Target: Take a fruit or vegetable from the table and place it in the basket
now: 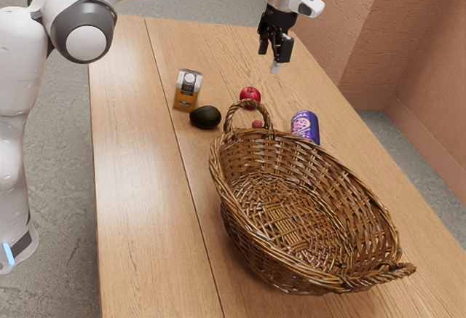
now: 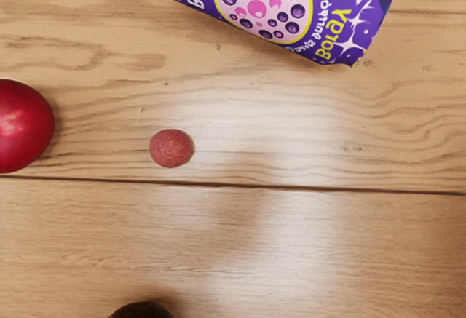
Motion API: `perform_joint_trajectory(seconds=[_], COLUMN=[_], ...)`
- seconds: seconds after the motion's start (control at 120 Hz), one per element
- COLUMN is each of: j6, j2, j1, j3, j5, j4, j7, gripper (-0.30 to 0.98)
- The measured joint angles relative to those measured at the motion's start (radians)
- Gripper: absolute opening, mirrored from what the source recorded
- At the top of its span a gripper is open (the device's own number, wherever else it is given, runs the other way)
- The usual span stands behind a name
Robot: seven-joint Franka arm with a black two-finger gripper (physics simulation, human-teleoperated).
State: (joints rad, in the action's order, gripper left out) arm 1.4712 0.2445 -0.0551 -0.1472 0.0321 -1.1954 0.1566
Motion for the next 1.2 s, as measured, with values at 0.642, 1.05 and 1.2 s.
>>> perform_joint_trajectory(seconds=[0.642,1.05,1.2], j6=[0.025,0.163,0.217], j2=[-0.084,0.045,0.115], j1=[0.009,0.0,0.001], j3=[-0.033,-0.175,-0.181], j5=[-0.018,-0.001,0.033], j4=[-0.226,-0.181,-0.162], j7=[0.013,0.138,0.169], gripper=[0.68,0.69,0.69])
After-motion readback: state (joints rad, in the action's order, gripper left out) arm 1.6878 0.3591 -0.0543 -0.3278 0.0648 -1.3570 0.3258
